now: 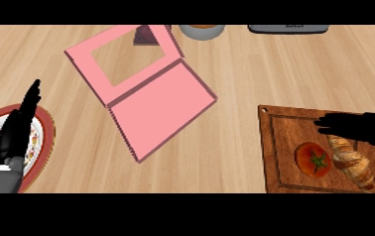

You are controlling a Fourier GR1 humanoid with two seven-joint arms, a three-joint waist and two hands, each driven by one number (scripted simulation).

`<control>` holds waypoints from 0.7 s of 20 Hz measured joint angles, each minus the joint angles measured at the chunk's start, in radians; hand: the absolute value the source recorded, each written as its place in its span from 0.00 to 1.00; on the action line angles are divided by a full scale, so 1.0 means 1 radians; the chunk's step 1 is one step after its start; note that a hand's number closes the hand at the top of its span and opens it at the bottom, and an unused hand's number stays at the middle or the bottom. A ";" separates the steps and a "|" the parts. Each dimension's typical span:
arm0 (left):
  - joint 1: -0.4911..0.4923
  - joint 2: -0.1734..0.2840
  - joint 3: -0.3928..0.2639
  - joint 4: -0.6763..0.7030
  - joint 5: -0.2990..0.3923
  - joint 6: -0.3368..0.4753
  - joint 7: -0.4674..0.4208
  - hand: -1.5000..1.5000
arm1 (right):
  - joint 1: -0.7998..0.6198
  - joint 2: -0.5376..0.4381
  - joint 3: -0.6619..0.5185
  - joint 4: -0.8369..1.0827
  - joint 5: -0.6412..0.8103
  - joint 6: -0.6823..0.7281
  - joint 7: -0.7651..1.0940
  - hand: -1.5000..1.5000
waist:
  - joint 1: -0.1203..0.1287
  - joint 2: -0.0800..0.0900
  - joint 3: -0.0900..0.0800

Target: Pick the croissant from the cutting board and place it in the cardboard box

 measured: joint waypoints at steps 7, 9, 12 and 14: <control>-0.011 -0.016 0.021 0.011 -0.015 -0.018 0.001 0.50 | 0.054 -0.044 0.006 -0.100 0.012 0.002 0.021 0.00 | -0.002 0.000 0.000; 0.003 -0.019 0.026 -0.010 -0.025 -0.024 0.010 0.50 | 0.082 -0.052 -0.003 -0.130 0.030 0.003 0.038 0.00 | -0.002 -0.001 0.000; 0.009 -0.026 0.042 0.002 -0.036 -0.031 -0.007 0.50 | 0.121 -0.036 -0.009 -0.159 0.056 0.004 0.066 0.00 | -0.002 -0.001 -0.001; 0.004 -0.026 0.055 0.007 -0.037 -0.046 -0.012 0.50 | 0.119 -0.014 -0.013 -0.153 0.084 0.009 0.080 0.00 | 0.000 0.000 -0.001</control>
